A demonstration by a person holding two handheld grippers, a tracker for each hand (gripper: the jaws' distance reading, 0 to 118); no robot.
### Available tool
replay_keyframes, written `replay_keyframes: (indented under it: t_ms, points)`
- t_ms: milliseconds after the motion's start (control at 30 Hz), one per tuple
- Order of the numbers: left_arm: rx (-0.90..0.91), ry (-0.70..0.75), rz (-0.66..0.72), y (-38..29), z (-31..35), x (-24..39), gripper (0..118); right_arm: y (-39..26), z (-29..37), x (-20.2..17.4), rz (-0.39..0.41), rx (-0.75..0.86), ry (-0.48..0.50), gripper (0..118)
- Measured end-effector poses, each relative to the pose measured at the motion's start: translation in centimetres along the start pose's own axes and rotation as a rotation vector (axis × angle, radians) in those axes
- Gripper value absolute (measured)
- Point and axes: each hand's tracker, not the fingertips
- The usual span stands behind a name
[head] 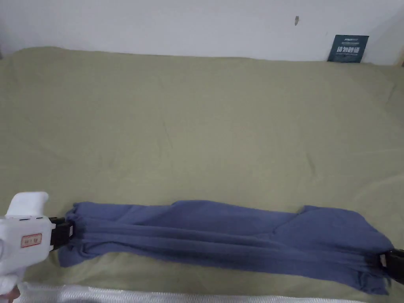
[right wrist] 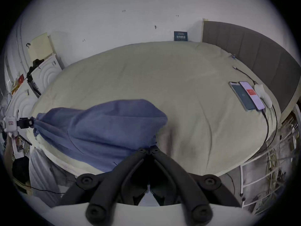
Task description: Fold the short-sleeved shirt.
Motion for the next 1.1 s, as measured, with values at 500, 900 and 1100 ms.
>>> replay_keyframes:
  t_ms: [500, 900, 1100]
  points:
    - [0.113, 0.074, 0.053, 1.6, 3.2, 0.4, 107, 3.1, 4.5, -9.1, 0.063, 0.229, -0.023, 109]
    - [0.029, -0.033, 0.088, 6.0, 1.6, -1.2, 0, 1.6, 0.9, -23.5, 0.192, 0.437, -0.083, 0]
    - [-0.177, -0.296, 0.203, 8.1, -2.0, -6.9, 0, 1.8, -0.1, -25.6, 0.191, 0.455, -0.072, 0]
